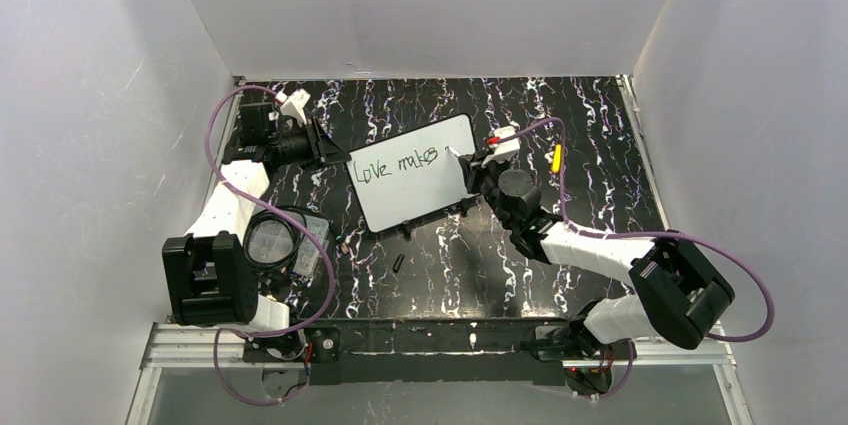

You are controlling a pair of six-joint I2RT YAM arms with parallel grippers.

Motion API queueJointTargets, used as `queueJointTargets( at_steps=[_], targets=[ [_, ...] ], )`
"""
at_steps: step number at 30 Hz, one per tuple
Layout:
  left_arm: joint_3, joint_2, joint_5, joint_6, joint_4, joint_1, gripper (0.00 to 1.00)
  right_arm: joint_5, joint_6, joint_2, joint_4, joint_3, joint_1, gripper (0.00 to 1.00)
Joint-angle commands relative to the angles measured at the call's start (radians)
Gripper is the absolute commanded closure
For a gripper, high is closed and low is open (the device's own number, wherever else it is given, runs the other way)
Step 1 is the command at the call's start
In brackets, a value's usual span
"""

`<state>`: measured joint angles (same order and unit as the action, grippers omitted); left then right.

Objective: Write a sentence on the whiteboard

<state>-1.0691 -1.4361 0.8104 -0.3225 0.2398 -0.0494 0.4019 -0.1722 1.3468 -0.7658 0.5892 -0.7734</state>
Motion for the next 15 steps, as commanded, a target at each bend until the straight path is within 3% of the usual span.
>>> queueJointTargets(
  at_steps=[1,15],
  targets=[
    [-0.026,0.002,0.041,-0.009,0.007,0.005,0.81,0.014,-0.004,-0.022,-0.018,-0.008,0.007,0.99],
    [-0.025,0.002,0.041,-0.009,0.007,0.005,0.81,-0.021,-0.054,-0.037,0.008,-0.063,0.004,0.99]
  ],
)
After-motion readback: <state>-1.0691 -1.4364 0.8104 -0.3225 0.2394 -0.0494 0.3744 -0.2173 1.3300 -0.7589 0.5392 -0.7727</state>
